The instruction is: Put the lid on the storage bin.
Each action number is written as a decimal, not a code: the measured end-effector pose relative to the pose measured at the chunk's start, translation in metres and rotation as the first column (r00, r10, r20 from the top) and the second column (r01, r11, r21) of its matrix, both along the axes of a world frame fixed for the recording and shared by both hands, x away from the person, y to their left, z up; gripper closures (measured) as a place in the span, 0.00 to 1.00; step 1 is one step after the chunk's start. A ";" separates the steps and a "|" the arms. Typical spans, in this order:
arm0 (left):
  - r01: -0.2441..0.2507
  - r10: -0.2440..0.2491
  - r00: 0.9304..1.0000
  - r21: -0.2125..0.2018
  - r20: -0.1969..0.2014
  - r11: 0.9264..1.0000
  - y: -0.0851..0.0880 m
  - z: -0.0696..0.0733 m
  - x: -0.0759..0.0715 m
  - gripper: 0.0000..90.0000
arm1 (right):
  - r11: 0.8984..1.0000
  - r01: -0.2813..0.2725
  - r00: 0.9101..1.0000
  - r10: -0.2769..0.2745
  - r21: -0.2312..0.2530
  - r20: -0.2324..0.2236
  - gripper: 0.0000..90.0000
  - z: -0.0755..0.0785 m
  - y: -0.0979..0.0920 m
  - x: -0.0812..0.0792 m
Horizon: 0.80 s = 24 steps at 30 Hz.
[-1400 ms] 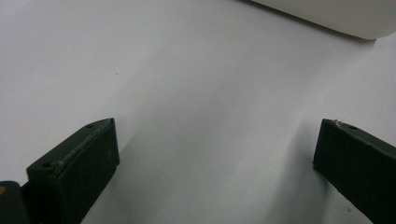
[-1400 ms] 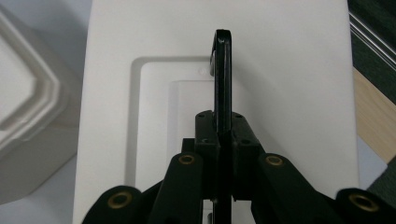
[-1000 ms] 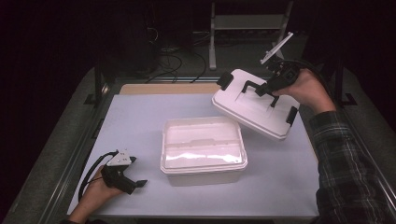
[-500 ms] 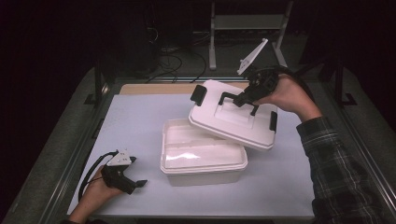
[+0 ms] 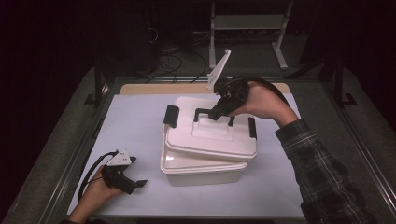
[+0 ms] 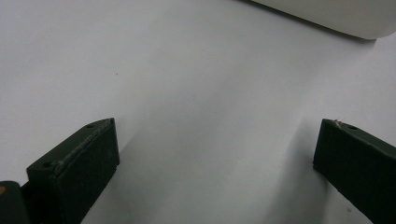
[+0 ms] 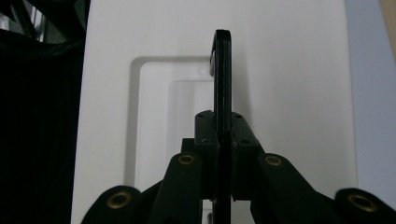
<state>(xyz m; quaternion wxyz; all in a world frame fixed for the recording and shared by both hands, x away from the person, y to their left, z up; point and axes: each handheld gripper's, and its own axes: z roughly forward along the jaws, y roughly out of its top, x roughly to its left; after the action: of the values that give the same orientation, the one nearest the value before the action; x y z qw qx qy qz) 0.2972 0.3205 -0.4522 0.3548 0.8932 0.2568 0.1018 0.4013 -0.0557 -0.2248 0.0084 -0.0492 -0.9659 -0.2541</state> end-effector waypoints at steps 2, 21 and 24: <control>-0.001 0.001 1.000 -0.001 0.000 1.000 0.000 0.000 0.000 0.00 | 1.000 -0.027 1.000 0.027 -0.011 -0.008 0.94 -0.003 0.009 -0.002; -0.003 0.003 1.000 -0.005 -0.001 1.000 0.000 0.000 0.000 0.00 | 0.986 -0.138 0.989 0.131 -0.094 -0.074 0.94 -0.036 0.046 -0.006; -0.003 0.003 1.000 -0.005 -0.001 1.000 0.000 0.000 0.000 0.00 | 0.986 -0.141 0.988 0.134 -0.095 -0.074 0.94 -0.039 0.045 -0.006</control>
<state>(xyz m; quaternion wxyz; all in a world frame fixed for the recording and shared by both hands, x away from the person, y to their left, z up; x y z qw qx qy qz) 0.2971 0.3203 -0.4524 0.3566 0.8921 0.2584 0.1010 0.3952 -0.0107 -0.2636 0.0559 0.0087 -0.9776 -0.2025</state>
